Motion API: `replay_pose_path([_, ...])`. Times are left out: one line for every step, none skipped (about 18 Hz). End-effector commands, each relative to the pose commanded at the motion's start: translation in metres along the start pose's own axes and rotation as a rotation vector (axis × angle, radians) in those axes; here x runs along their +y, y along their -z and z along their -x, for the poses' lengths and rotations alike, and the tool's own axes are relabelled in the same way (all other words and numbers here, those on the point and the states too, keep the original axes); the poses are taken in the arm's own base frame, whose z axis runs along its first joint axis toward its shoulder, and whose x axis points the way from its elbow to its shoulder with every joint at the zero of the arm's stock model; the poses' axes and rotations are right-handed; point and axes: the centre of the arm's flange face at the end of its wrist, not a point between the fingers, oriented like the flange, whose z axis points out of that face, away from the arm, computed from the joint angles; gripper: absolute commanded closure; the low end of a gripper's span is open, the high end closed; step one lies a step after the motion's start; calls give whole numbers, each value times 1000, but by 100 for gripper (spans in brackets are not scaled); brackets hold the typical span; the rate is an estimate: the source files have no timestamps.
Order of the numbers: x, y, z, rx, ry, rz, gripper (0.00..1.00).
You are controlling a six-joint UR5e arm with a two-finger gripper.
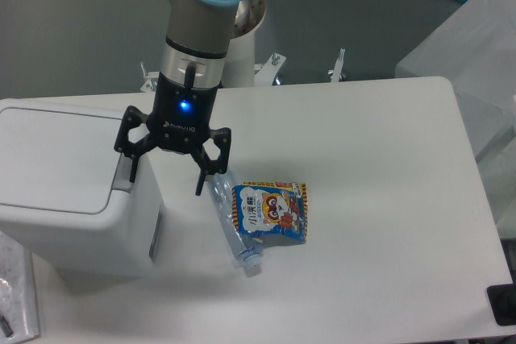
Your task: Open the trash can
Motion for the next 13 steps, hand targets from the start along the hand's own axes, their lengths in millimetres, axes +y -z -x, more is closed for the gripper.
replay_pose_path([1, -1, 0, 0, 1, 1, 0])
replay_pose_path([0, 0, 0, 0, 0, 0, 0])
replay_pose_path([0, 0, 0, 0, 0, 0, 0])
replay_pose_path([0, 0, 0, 0, 0, 0, 0])
replay_pose_path([0, 0, 0, 0, 0, 0, 0])
replay_pose_path([-1, 1, 0, 0, -1, -1, 0])
replay_pose_path([-2, 3, -1, -1, -3, -5, 0])
replay_pose_path([-5, 8, -1, -5, -7, -15, 0])
replay_pose_path([-9, 14, -3, -8, -16, -27, 0])
replay_pose_path([-15, 20, -5, -12, -29, -42, 0])
replay_pose_path([-20, 24, -4, -17, -36, -53, 0])
replay_pose_path([-27, 31, -2, -24, -43, -69, 0])
replay_pose_path([-32, 37, 5, -36, -50, -82, 0])
